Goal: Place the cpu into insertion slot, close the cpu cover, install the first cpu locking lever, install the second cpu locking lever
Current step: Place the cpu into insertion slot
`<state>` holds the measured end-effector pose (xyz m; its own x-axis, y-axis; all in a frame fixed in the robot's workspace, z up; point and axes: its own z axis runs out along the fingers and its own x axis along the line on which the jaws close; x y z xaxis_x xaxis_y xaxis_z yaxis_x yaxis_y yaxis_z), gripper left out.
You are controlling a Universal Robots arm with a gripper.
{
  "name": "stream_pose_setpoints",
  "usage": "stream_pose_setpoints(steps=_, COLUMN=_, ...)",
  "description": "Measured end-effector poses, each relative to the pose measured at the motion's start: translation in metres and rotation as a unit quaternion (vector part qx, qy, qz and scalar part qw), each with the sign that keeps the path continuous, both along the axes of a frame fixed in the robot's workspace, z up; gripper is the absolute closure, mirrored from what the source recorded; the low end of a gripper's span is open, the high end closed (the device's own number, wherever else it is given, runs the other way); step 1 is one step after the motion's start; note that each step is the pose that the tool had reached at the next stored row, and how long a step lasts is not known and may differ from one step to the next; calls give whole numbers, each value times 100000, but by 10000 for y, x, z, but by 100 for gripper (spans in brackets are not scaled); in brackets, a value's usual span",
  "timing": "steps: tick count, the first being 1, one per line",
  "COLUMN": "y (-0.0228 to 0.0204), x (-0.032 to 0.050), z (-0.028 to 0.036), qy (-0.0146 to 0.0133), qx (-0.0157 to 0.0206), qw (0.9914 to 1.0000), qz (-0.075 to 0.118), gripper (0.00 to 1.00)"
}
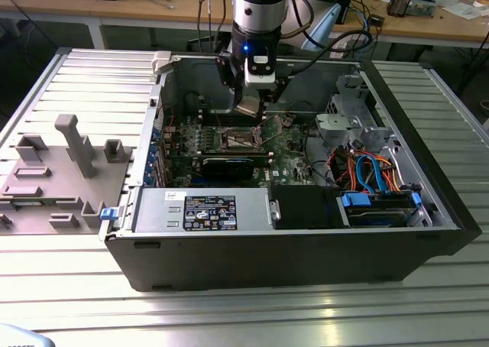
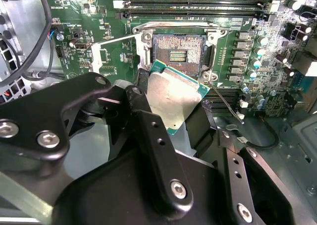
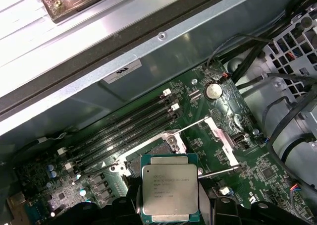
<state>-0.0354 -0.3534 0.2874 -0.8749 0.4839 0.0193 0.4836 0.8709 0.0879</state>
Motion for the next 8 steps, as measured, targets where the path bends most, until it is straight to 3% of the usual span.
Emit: stream_pose_setpoints(steps=8, y=0, x=0, z=-2, qy=-1, qx=-4, qw=99998, qz=-562, gripper=45)
